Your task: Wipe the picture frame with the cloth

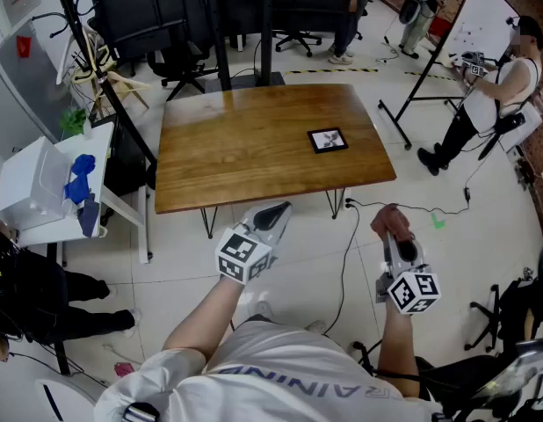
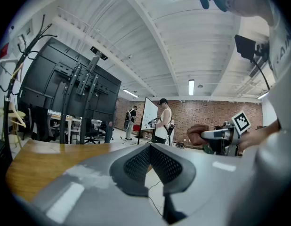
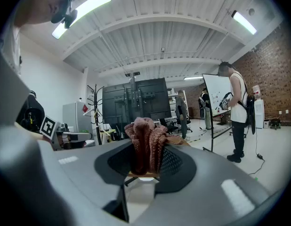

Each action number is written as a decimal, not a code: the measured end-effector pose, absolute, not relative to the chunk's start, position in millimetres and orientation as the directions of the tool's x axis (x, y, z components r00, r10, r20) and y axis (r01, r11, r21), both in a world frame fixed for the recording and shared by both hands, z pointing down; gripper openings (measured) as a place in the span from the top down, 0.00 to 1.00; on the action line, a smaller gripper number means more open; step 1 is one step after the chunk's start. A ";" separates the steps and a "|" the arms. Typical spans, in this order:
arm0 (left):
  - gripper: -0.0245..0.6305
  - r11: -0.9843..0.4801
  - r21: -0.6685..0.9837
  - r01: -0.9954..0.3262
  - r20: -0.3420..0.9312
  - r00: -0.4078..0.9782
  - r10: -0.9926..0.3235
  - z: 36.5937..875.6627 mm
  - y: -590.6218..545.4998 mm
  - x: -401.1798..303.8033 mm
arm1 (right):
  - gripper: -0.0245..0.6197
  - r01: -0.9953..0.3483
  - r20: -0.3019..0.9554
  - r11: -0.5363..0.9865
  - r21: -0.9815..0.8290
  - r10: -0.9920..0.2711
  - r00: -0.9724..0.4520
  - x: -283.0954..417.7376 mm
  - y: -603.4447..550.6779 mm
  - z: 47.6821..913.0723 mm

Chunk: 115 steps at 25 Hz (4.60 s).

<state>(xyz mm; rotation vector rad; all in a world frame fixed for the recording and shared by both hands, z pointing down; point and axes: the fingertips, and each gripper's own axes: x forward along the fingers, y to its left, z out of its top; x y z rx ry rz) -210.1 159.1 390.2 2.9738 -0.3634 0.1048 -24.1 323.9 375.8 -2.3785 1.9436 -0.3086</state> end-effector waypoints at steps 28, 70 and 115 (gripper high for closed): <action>0.95 -0.928 0.136 -0.347 0.166 0.931 -0.324 415.7 49.0 -88.3 | 0.78 -0.960 0.107 -0.135 -0.245 -0.988 0.111 121.2 196.8 408.8; 0.95 -0.760 0.295 -0.580 0.344 0.806 -0.482 515.2 -130.7 33.1 | 0.78 -0.936 0.306 0.184 -0.300 -0.911 -0.277 205.6 -66.5 460.8; 0.95 -0.679 0.354 -0.643 0.636 0.698 -0.330 676.0 -91.5 70.5 | 0.78 -0.832 0.647 0.274 -0.482 -0.530 -0.549 97.6 -150.1 652.0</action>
